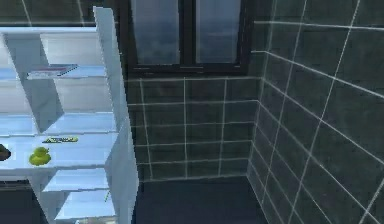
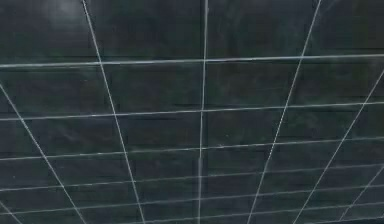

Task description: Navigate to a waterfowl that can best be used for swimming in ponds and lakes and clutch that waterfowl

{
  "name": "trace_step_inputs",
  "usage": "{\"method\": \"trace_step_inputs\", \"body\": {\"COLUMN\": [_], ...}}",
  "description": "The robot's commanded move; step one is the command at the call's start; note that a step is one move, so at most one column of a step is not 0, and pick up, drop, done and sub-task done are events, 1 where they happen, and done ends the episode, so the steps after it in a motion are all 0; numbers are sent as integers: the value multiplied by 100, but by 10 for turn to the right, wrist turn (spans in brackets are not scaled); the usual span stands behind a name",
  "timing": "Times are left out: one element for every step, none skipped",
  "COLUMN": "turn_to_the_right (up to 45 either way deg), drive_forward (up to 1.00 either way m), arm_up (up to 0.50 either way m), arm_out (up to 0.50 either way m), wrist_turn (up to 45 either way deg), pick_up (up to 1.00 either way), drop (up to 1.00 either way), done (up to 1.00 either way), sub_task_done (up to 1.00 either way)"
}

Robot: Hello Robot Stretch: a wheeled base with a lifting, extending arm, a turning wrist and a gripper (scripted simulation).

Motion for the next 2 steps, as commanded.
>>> {"method": "trace_step_inputs", "body": {"turn_to_the_right": [0, -450], "drive_forward": [50, 0], "arm_up": [0, 0], "arm_out": [0, 0], "wrist_turn": [0, 0], "pick_up": [0, 0], "drop": [0, 0], "done": [0, 0], "sub_task_done": [0, 0]}}
